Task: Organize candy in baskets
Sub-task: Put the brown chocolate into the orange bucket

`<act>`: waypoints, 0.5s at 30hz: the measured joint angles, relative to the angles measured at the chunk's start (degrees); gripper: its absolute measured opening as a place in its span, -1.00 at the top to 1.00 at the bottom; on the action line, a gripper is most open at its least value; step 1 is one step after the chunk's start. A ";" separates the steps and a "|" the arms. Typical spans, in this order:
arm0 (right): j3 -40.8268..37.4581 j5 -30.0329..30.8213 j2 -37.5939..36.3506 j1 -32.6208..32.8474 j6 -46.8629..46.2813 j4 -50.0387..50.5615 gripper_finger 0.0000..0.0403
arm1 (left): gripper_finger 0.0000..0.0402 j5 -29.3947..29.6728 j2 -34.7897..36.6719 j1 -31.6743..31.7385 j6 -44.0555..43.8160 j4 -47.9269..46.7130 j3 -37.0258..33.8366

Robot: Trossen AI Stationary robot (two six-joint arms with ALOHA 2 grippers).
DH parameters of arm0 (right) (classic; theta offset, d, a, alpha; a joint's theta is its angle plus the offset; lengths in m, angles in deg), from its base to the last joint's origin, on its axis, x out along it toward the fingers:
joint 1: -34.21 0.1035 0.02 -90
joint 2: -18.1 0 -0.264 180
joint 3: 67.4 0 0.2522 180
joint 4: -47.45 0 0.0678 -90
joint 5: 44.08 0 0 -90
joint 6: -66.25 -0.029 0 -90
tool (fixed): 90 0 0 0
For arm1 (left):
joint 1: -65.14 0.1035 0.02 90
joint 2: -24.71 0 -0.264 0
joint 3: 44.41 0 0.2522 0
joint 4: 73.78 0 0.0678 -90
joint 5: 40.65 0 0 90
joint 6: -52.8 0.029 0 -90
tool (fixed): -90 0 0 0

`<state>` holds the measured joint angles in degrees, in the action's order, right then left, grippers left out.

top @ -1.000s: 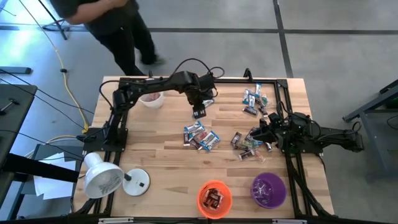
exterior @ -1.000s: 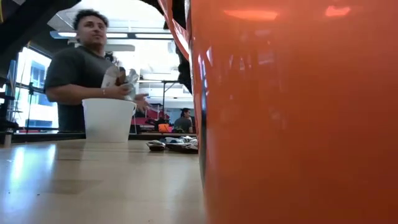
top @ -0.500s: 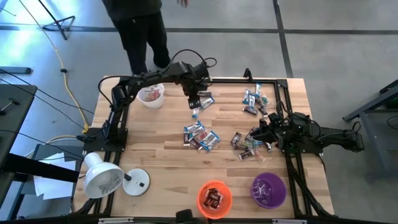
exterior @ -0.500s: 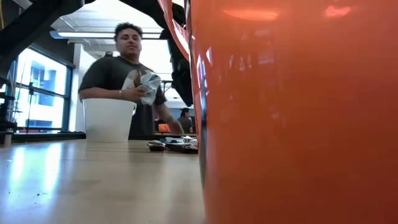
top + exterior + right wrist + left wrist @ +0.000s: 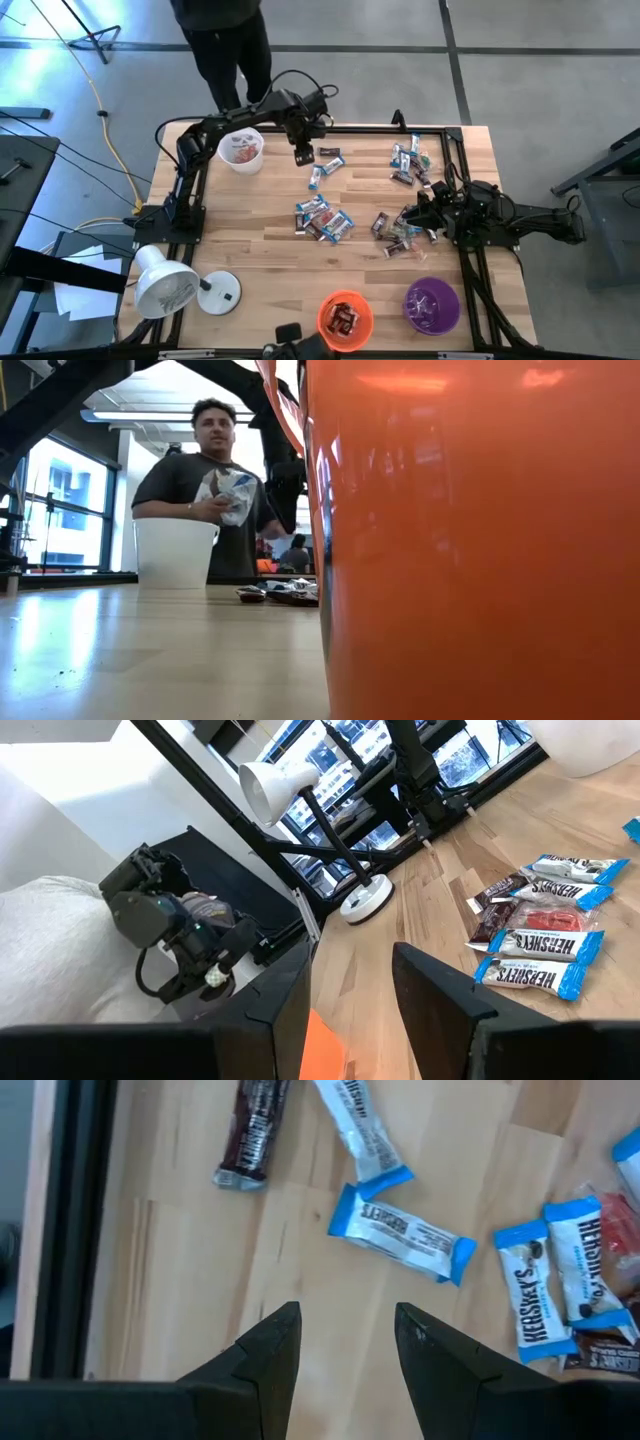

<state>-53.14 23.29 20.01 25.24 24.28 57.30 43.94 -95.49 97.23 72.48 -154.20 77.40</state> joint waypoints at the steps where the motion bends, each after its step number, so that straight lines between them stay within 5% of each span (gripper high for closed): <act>1: -0.01 0.00 0.00 0.00 -0.02 0.00 0.32 | 0.24 0.04 0.00 0.11 0.00 0.31 0.00; 15: 0.00 0.00 0.00 0.00 -0.02 -0.01 0.32 | 0.24 1.25 -3.27 1.03 3.98 3.44 0.09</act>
<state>-53.14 23.29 20.01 25.24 24.26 57.29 45.18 -98.77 98.26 76.46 -150.76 77.49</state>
